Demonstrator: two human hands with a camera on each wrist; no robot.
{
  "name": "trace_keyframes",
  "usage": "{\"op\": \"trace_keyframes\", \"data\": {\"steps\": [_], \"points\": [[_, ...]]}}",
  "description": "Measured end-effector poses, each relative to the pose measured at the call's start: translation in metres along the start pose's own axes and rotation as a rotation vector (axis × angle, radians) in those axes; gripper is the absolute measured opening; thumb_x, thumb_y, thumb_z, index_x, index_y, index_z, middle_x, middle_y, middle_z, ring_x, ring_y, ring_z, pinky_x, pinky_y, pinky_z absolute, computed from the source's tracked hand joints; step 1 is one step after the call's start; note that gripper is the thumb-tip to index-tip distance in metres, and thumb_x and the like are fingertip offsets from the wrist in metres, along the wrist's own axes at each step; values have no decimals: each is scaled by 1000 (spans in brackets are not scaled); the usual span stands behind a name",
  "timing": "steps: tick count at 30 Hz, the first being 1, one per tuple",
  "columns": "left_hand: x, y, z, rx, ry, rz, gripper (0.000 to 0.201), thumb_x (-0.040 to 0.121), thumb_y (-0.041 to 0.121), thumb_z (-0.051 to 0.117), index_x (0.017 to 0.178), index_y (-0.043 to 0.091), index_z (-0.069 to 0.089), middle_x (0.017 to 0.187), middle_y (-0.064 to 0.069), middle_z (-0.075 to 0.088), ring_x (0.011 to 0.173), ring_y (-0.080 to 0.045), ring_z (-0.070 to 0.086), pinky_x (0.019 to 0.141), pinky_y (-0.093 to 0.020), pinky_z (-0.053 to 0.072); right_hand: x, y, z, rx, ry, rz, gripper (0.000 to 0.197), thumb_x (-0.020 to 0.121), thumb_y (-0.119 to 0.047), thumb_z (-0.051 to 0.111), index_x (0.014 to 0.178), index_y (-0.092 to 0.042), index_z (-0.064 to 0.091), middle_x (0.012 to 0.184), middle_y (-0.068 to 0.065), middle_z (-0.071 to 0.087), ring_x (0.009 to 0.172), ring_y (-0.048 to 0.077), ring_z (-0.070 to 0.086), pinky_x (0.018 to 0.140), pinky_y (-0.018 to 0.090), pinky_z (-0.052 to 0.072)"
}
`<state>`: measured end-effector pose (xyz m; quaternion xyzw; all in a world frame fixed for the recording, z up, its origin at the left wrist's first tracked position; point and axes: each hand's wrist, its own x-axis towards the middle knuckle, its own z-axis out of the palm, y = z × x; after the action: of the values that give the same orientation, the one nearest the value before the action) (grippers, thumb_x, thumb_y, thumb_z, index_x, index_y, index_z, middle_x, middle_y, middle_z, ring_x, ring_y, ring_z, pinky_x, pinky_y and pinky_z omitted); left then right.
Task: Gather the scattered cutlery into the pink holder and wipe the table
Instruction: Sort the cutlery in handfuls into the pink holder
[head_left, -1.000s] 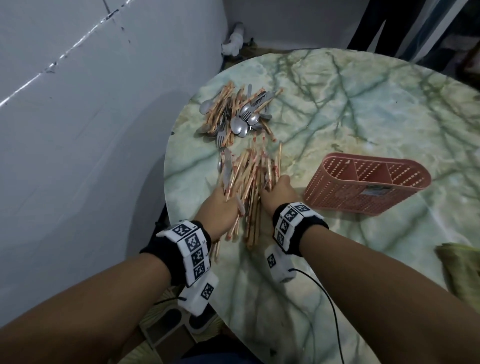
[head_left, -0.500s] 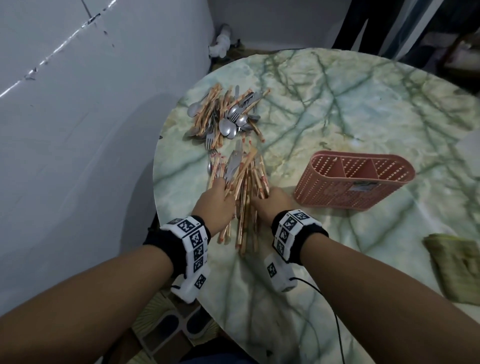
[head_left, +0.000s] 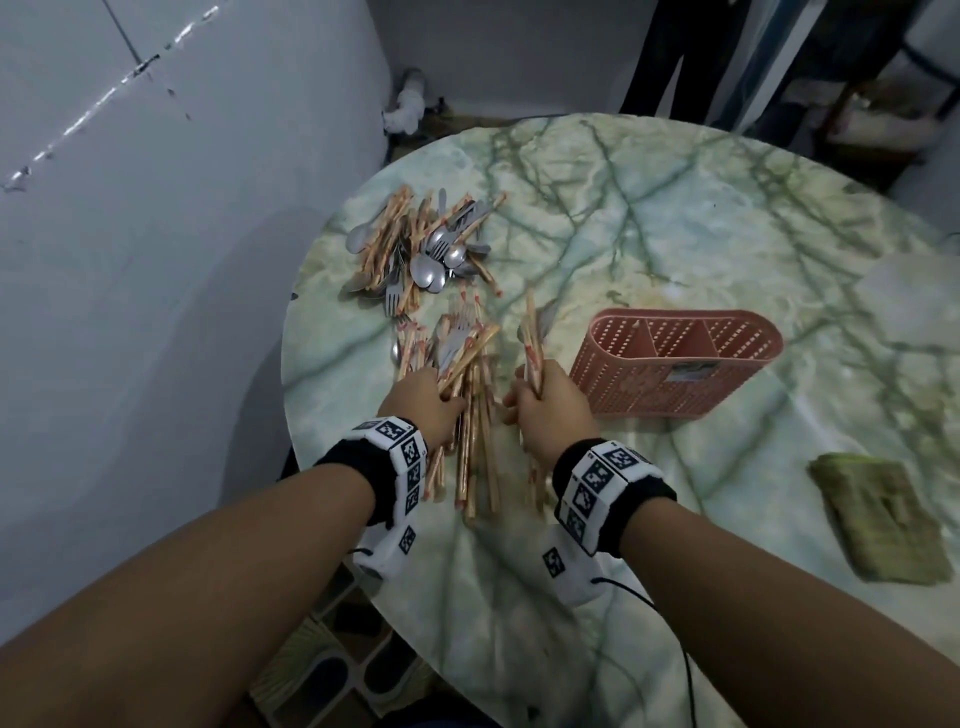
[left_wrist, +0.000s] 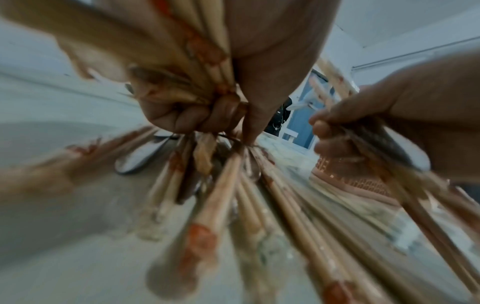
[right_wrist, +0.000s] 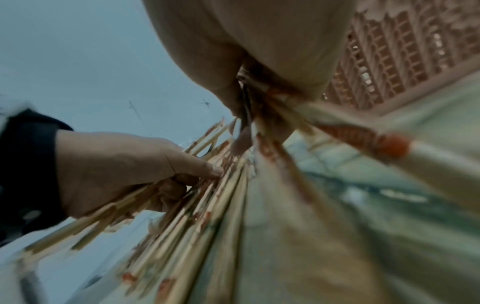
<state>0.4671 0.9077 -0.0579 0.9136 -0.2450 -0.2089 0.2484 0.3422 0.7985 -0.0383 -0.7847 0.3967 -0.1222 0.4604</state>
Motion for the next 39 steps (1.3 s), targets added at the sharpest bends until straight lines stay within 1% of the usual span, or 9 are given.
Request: {"op": "trace_keyframes", "data": {"steps": [4, 10, 17, 21, 25, 29, 32, 35, 39], "points": [[-5, 5, -2, -104, 20, 26, 24, 97, 32, 55, 97, 9, 59, 86, -11, 65, 77, -29, 62, 66, -34, 48, -2, 9, 11, -17, -18, 100, 15, 106, -25, 46, 106, -11, 46, 91, 9, 64, 77, 26, 69, 65, 39, 55], [-16, 15, -14, -352, -48, 97, 20, 98, 30, 50, 93, 13, 60, 81, -7, 64, 70, -25, 61, 66, -34, 48, -2, 13, 28, -130, -45, 82, 29, 102, -32, 58, 110, -6, 46, 82, 2, 55, 69, 19, 54, 53, 31, 35], [-32, 12, -23, -603, -26, 99, 11, 101, 24, 47, 94, 21, 56, 85, 5, 60, 81, -13, 58, 67, -26, 43, 1, -7, 33, 4, -124, 18, 33, 98, -43, 62, 112, -16, 50, 95, 2, 64, 85, 19, 63, 65, 31, 47], [-35, 7, -28, -604, -10, 138, 8, 98, 22, 49, 96, 18, 56, 78, 2, 59, 67, -16, 55, 63, -29, 45, 3, -6, 34, 46, -134, 26, 31, 97, -38, 64, 114, -17, 50, 100, 2, 65, 91, 21, 64, 73, 34, 52], [-32, -2, -42, -590, 78, 137, 11, 99, 19, 49, 110, 15, 51, 79, -4, 60, 64, -18, 57, 64, -38, 52, 6, -5, 28, 36, -118, 30, 33, 98, -51, 54, 112, -22, 46, 93, 5, 70, 80, 24, 69, 74, 45, 60], [-22, -33, -49, -569, 162, 18, 21, 98, 42, 57, 104, 22, 60, 87, 6, 65, 75, -14, 60, 71, -32, 49, 5, -16, 25, 52, -123, -76, 26, 102, -40, 57, 109, -22, 40, 79, 5, 73, 62, 20, 72, 58, 41, 60], [-15, -56, -44, -461, 153, -26, 39, 88, 61, 62, 109, 29, 65, 99, 9, 72, 90, -13, 67, 78, -32, 51, 8, -27, 31, -7, -77, -123, 32, 99, -43, 61, 107, -21, 38, 80, 4, 67, 66, 24, 68, 62, 42, 59], [-9, -64, -36, -391, 169, -61, 31, 92, 52, 63, 102, 22, 66, 92, 3, 71, 84, -19, 66, 70, -31, 46, 11, -31, 41, -112, -112, -125, 31, 102, -44, 54, 108, -19, 38, 82, 4, 64, 70, 25, 64, 64, 38, 54], [0, -55, -27, -367, 207, -116, 29, 99, 43, 51, 105, 17, 63, 93, -4, 68, 85, -26, 65, 77, -35, 50, 14, -26, 54, -377, -215, -180, 14, 103, -24, 50, 105, -15, 40, 76, 2, 54, 72, 29, 58, 63, 37, 48]]}}
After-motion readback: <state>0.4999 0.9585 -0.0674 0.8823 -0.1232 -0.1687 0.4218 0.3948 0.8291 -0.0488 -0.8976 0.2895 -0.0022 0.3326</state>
